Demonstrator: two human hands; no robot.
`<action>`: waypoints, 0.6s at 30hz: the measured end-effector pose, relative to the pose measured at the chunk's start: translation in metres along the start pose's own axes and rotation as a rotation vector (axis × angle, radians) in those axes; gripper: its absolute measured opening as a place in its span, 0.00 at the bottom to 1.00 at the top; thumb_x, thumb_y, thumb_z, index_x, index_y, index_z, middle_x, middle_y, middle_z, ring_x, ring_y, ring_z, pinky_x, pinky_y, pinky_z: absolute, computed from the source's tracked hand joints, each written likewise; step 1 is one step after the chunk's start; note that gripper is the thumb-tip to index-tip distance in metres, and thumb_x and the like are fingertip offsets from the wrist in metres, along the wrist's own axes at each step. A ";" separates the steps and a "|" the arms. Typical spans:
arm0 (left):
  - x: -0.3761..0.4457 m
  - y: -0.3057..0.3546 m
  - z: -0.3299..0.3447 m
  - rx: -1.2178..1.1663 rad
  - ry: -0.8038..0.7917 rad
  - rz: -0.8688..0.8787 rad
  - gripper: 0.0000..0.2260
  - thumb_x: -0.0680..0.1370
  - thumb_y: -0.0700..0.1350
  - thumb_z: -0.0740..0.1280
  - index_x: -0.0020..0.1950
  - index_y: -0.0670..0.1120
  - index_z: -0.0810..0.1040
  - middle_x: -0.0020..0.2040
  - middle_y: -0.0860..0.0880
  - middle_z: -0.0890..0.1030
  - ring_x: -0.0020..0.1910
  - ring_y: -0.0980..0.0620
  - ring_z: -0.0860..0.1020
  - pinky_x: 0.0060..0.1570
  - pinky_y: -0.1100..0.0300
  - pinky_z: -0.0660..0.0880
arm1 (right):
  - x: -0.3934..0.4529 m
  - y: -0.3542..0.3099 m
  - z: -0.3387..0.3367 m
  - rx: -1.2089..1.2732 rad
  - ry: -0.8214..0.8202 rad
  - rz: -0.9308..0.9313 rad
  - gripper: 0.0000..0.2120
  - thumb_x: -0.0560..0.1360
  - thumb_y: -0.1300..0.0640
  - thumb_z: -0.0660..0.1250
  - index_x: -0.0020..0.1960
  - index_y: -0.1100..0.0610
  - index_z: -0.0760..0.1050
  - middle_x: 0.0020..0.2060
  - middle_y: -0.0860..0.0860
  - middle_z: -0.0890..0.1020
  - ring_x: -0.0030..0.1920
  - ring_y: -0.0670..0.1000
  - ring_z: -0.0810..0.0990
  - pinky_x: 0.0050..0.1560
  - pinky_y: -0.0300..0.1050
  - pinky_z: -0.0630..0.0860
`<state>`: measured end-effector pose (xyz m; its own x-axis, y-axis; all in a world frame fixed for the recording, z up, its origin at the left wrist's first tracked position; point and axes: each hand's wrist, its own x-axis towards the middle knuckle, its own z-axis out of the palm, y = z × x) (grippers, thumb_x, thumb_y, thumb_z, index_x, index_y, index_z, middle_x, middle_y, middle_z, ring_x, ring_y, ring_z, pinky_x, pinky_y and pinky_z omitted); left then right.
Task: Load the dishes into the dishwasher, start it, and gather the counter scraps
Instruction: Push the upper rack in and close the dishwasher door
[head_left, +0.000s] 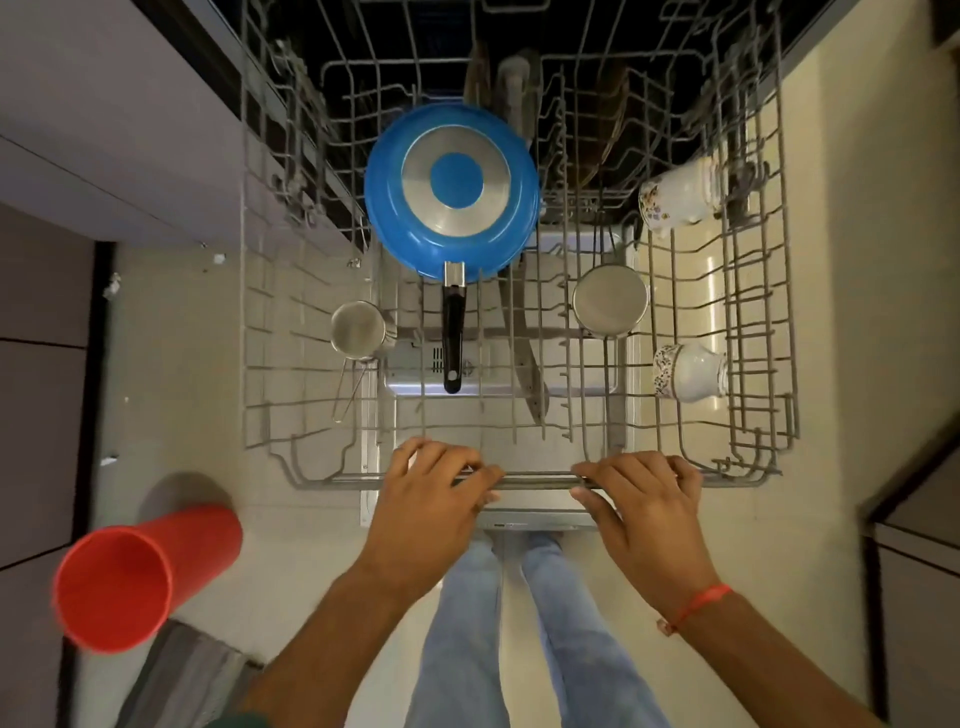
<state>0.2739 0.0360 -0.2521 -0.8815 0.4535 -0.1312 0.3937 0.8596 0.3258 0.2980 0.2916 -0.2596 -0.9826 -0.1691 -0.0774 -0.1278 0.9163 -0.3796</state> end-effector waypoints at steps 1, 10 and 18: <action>0.001 -0.001 0.000 0.019 0.005 0.015 0.09 0.79 0.51 0.66 0.56 0.54 0.84 0.52 0.54 0.82 0.53 0.49 0.79 0.66 0.45 0.67 | 0.000 0.001 0.000 0.007 0.002 0.002 0.16 0.80 0.42 0.59 0.53 0.46 0.83 0.46 0.42 0.82 0.51 0.50 0.78 0.58 0.50 0.61; 0.012 -0.008 -0.010 0.034 -0.114 -0.009 0.21 0.63 0.49 0.84 0.54 0.57 0.85 0.50 0.57 0.84 0.52 0.50 0.81 0.68 0.40 0.61 | 0.008 0.000 0.004 0.030 -0.016 0.004 0.14 0.79 0.42 0.60 0.55 0.43 0.82 0.46 0.39 0.81 0.51 0.48 0.79 0.59 0.55 0.64; 0.047 -0.025 -0.011 0.020 -0.014 -0.094 0.15 0.79 0.55 0.58 0.55 0.58 0.84 0.51 0.57 0.83 0.54 0.50 0.80 0.70 0.39 0.63 | 0.057 0.004 -0.005 0.044 0.041 -0.012 0.13 0.79 0.43 0.60 0.54 0.43 0.83 0.45 0.39 0.80 0.51 0.48 0.78 0.59 0.57 0.65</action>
<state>0.2199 0.0335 -0.2560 -0.9113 0.3736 -0.1731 0.3145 0.9029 0.2930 0.2406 0.2869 -0.2612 -0.9858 -0.1642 -0.0356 -0.1343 0.8975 -0.4201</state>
